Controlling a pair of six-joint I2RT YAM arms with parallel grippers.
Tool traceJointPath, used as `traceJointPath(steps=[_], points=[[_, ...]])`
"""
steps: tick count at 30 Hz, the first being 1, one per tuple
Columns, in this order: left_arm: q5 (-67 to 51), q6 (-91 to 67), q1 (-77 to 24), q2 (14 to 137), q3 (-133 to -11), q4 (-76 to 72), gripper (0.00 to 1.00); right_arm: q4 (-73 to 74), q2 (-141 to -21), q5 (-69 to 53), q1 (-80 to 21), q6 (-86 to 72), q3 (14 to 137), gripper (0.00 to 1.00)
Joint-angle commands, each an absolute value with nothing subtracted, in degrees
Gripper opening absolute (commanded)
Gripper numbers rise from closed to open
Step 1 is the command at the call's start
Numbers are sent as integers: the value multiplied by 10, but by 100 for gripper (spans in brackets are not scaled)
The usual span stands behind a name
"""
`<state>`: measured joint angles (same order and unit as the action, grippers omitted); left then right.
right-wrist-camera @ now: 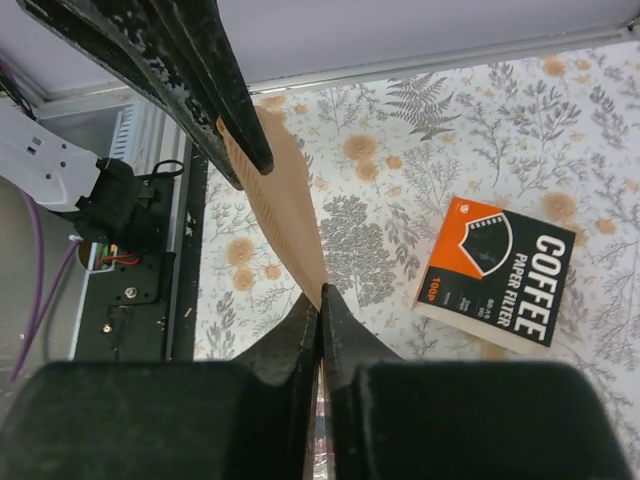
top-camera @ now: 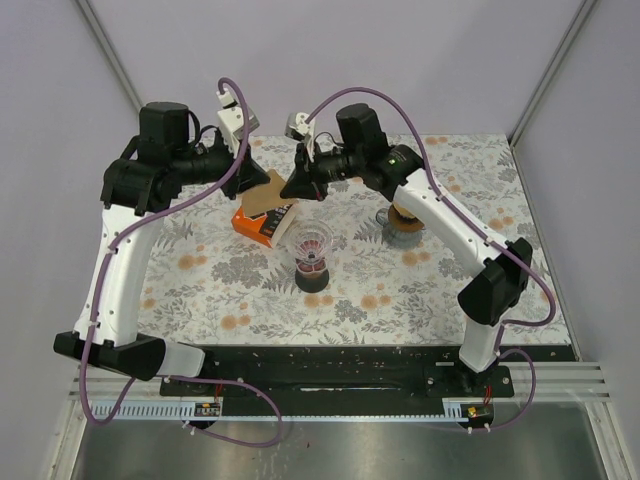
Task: Place the coffee filter in the dripper
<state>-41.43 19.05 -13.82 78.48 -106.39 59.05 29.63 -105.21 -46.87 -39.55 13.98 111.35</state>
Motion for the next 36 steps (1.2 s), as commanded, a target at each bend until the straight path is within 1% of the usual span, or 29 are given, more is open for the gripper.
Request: traceJointPath(steps=[1,2,3,4,5,6,7,9,10,12,13,18,25,28,33,36], points=[[-444,219,-139,768,-1081,599,0,282,-1026,-502,-398,165,1099,0],[-443,230,-140,771,-1085,610,8,288,-1017,-503,-399,177,1087,0],[-443,242,-138,770,-1092,620,27,294,-1007,-504,-398,189,1072,0],[-443,255,-136,769,-1099,633,50,299,-999,-504,-398,202,1064,0],[-442,268,-129,767,-1106,645,62,306,-986,-504,-398,213,1053,0],[-444,279,-121,765,-1114,653,69,314,-975,-505,-398,225,1044,0],[-447,293,-108,761,-1120,662,73,322,-966,-506,-398,235,1038,0],[-451,319,-84,755,-1122,670,75,339,-949,-510,-397,253,1028,0],[-454,333,-75,754,-1121,678,73,347,-941,-512,-398,260,1026,0],[-467,369,-71,751,-1117,704,67,360,-933,-515,-398,267,1023,0],[-481,382,-71,751,-1109,714,66,365,-931,-519,-398,270,1024,0],[-520,424,-73,744,-1059,731,69,379,-917,-534,-397,273,1023,0],[-553,430,-82,740,-1049,731,67,379,-901,-546,-398,278,1017,0],[-551,419,-83,742,-1046,721,65,378,-898,-550,-398,277,1015,0],[-540,403,-90,744,-1035,701,64,379,-897,-553,-398,276,1014,0],[-528,399,-97,746,-1028,693,62,379,-897,-555,-397,277,1016,0]])
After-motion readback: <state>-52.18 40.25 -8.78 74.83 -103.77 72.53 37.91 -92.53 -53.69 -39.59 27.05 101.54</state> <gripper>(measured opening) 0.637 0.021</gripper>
